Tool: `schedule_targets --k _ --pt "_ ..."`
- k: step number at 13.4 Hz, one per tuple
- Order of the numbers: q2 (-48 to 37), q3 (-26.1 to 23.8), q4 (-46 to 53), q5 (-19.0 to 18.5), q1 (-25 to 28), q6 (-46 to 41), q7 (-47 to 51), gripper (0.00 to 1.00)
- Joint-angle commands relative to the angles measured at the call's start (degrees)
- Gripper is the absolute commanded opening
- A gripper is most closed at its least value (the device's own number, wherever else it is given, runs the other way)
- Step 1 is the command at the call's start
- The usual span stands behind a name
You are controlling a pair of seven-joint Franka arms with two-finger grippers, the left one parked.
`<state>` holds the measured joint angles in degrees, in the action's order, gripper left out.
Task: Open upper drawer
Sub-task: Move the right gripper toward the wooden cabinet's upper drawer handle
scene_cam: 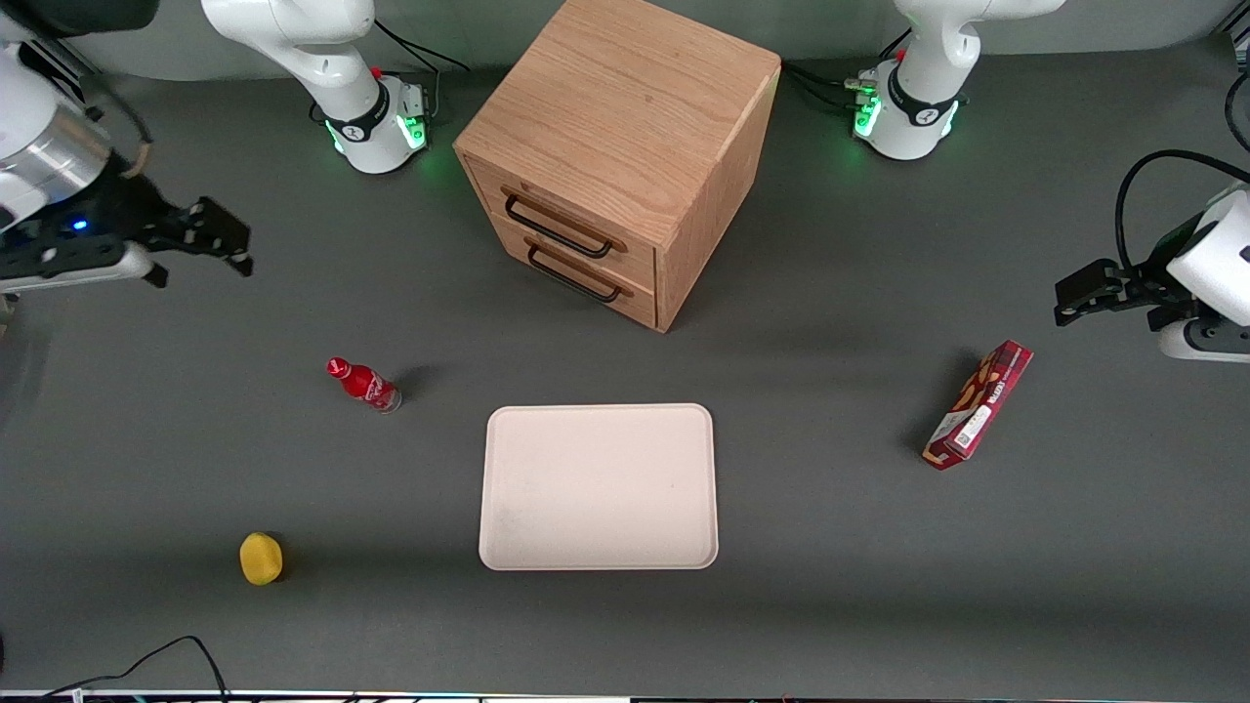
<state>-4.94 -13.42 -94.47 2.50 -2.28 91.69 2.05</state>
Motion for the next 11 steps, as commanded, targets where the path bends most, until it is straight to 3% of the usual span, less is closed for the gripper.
schedule_targets --k 1,4,8,11 --pt "0.72 -4.49 2.72 4.95 0.25 -3.88 -1.26 1.00" --pt "1.85 -9.33 3.68 10.48 0.43 -3.28 -2.74 1.00" --pt "7.73 -10.39 5.00 17.62 0.61 -3.54 -24.58 1.00" --pt "11.69 -12.93 4.13 21.40 0.61 -4.06 -27.62 1.00"
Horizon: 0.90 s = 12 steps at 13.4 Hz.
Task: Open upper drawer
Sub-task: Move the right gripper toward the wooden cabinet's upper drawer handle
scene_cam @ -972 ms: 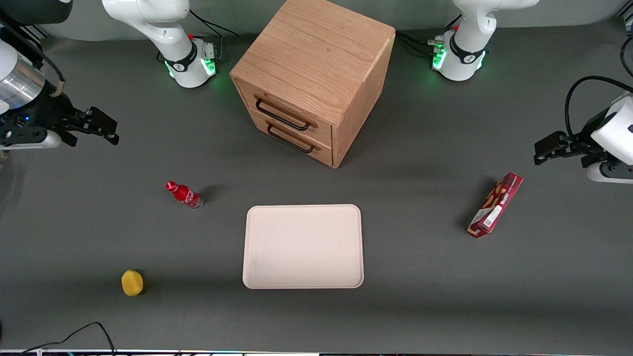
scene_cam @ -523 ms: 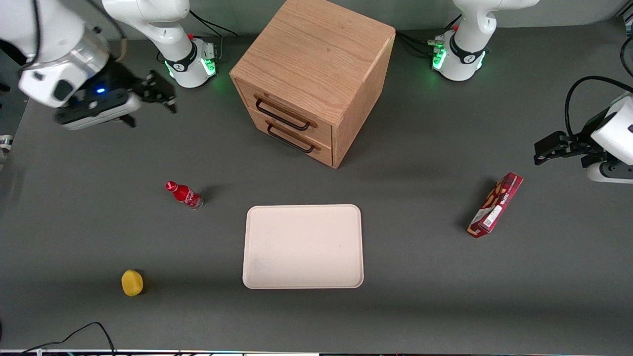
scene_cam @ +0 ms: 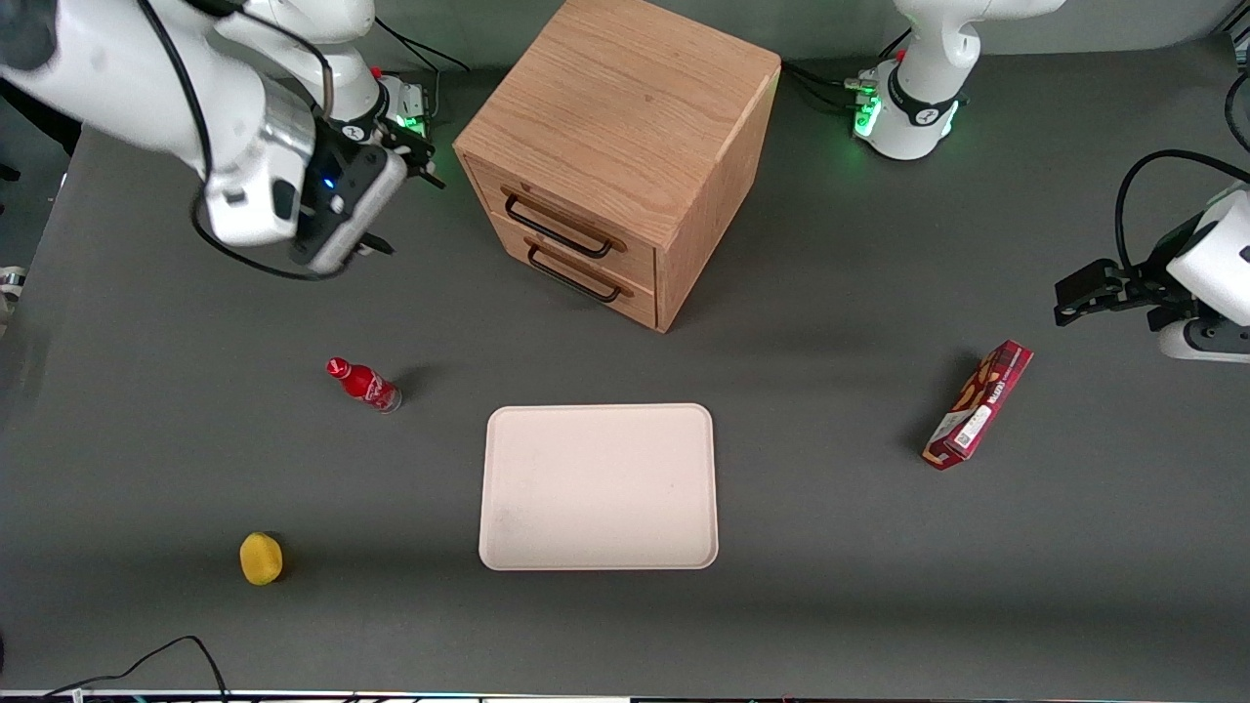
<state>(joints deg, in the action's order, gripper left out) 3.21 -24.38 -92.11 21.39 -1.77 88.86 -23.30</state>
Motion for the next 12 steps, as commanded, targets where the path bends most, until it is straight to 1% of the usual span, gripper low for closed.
schedule_targets --k 1,3,5,9,12 --pt "5.39 -3.37 1.50 2.51 0.10 -1.24 -2.28 1.00" --pt "7.42 -5.58 -0.34 2.60 0.10 -0.89 -2.19 1.00" --pt "8.21 -6.11 -2.80 2.69 0.19 0.51 -2.19 1.00" --pt "7.78 -6.55 -9.74 2.60 0.62 7.71 -1.84 1.00" --pt "8.13 -7.52 -12.21 2.60 0.71 11.23 -1.66 1.00"
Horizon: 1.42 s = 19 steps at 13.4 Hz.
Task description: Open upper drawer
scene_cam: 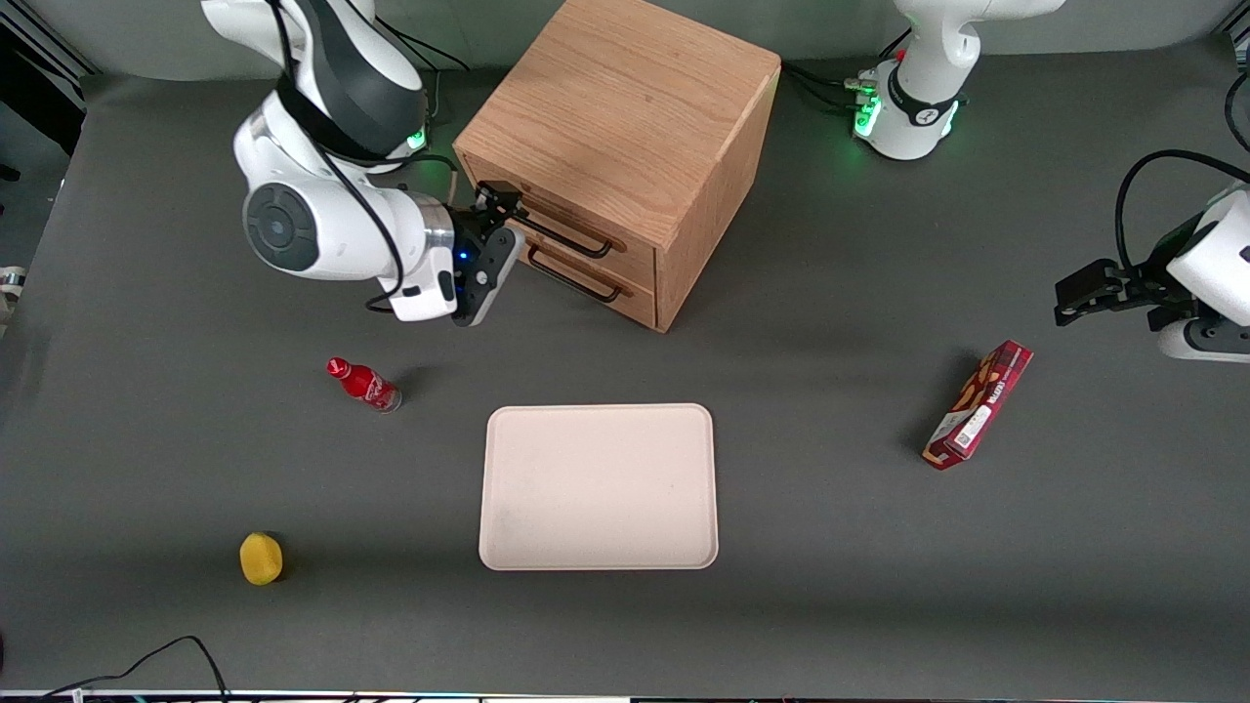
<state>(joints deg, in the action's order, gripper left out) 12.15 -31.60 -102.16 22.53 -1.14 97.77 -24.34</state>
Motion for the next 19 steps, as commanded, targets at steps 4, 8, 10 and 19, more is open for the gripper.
schedule_targets --k 4,8,10,19 --pt "-0.81 -2.06 -4.62 1.55 0.44 6.46 1.39 1.00" --pt "-0.73 -3.47 -7.60 1.55 0.44 10.59 1.40 1.00" --pt "-0.73 -4.00 -8.49 1.55 0.44 12.00 1.49 1.00" --pt "2.61 -4.00 -8.14 -3.10 0.62 15.61 1.31 1.00"
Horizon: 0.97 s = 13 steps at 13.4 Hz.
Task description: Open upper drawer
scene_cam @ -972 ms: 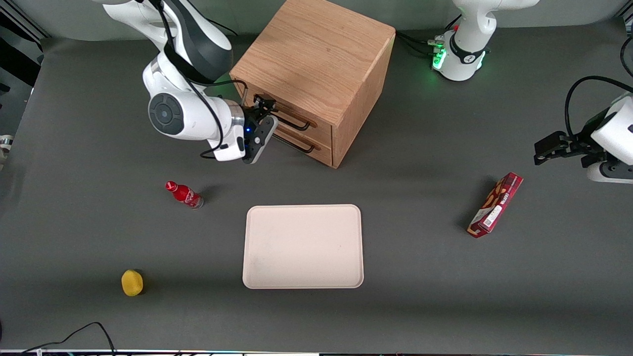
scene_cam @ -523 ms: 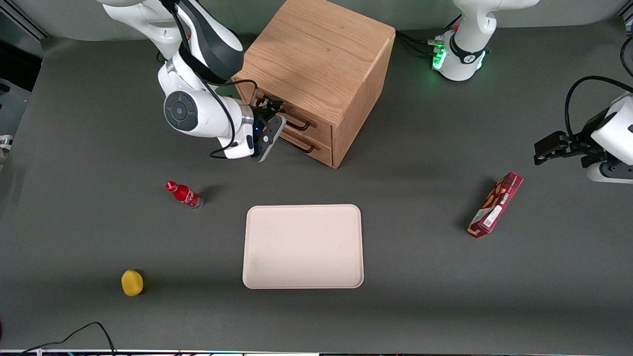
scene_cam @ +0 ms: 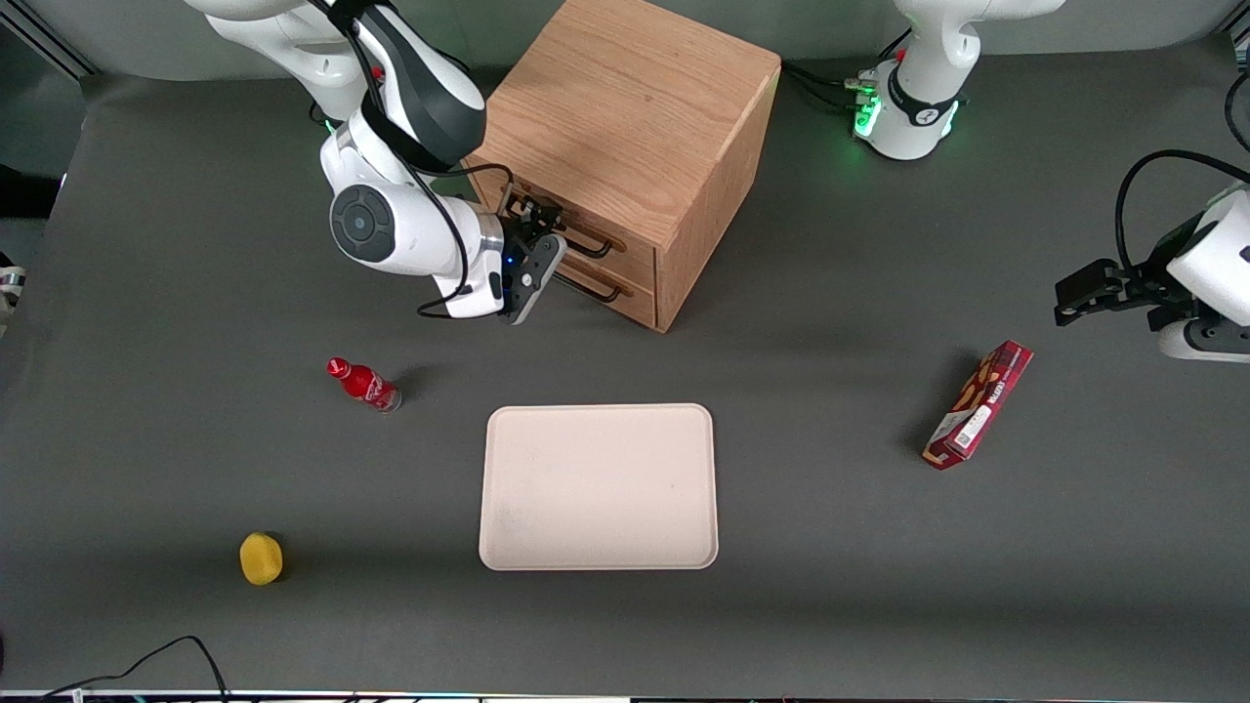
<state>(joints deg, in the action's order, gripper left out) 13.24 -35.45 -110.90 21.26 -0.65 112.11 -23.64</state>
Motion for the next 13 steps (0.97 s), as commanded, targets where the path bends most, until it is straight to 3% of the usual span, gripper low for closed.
schedule_targets --k 1,13 --pt "1.96 -0.05 0.94 -2.19 0.03 1.35 0.53 1.00" --pt "10.92 3.72 13.67 -9.31 -0.67 -1.97 0.00 1.00"
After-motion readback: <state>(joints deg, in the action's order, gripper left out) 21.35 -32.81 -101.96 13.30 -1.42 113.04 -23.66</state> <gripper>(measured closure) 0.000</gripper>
